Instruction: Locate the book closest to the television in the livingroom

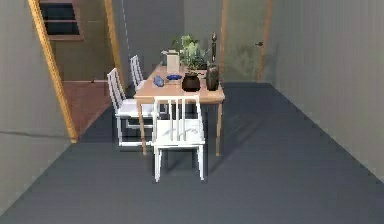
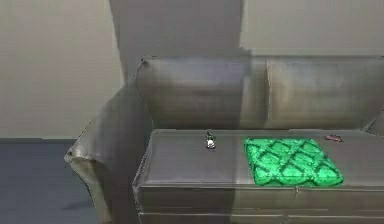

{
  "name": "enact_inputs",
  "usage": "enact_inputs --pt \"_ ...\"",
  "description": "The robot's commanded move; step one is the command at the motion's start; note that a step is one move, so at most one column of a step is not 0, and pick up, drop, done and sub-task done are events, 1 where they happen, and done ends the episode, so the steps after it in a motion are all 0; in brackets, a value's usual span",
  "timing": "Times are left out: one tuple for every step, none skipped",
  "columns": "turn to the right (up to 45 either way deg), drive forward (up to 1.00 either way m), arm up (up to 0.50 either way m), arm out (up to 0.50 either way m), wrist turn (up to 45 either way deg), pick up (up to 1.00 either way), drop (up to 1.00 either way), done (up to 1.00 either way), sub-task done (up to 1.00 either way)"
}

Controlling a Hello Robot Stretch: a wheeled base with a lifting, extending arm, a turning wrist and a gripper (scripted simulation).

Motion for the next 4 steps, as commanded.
enact_inputs --pt "0.0 0.7 0.0 0.0 0.0 0.0 0.0 0.0 0.0" --pt "36.0 0.0 0.0 0.0 0.0 0.0 0.0 0.0 0.0" --pt "0.0 1.0 0.0 0.0 0.0 0.0 0.0 0.0 0.0" --pt "0.0 0.25 0.0 0.0 0.0 0.0 0.0 0.0 0.0"
